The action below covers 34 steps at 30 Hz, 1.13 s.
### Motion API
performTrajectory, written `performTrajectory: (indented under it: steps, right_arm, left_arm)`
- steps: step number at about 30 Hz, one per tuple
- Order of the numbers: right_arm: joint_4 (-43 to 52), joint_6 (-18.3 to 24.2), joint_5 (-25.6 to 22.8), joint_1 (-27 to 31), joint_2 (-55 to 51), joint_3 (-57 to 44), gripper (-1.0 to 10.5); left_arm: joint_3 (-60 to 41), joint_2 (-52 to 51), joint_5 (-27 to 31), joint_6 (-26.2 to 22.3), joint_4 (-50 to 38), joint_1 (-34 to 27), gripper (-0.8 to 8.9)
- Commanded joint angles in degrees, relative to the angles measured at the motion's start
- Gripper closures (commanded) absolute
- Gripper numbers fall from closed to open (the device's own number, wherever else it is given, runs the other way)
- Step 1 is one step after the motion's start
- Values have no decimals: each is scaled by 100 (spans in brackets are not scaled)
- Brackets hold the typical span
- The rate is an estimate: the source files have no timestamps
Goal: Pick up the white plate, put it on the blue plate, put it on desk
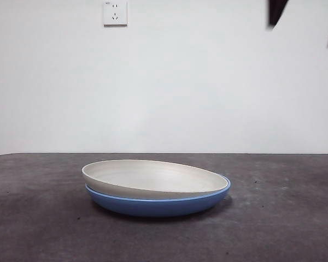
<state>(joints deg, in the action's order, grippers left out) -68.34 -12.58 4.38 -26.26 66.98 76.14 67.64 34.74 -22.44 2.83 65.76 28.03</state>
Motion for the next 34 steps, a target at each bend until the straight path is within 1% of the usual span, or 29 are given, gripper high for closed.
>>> performTrajectory:
  steps: [1, 7, 12, 18, 22, 26, 32, 34]
  right_arm:
    - [-387, 57, -17, -153, -501, 114, 344]
    - [-1001, 37, -13, -448, -1620, 105, 344]
    - [-1143, -31, 17, -511, -2549, 103, 344]
    - [-1259, -50, 63, -511, -3392, 92, 345]
    - [-1259, -81, 295, -511, -3716, 79, 346]
    - [-1259, -96, 479, -509, -3797, 68, 348]
    - [-1259, -96, 470, -509, -3797, 68, 348]
    - [-1259, -96, 457, -509, -3797, 68, 352]
  left_arm:
    - [55, 11, -9, -63, -70, 37, 156]
    - [52, 11, -9, -39, -70, 37, 156]
    - [52, 11, -9, -42, -68, 37, 156]
    - [50, 11, -9, -44, -66, 37, 156]
    - [48, 11, -9, -42, -63, 37, 156]
    - [44, 11, -7, -42, -61, 37, 156]
    - [44, 11, -7, -42, -9, 37, 158]
    - [44, 11, -2, -55, 57, 37, 191]
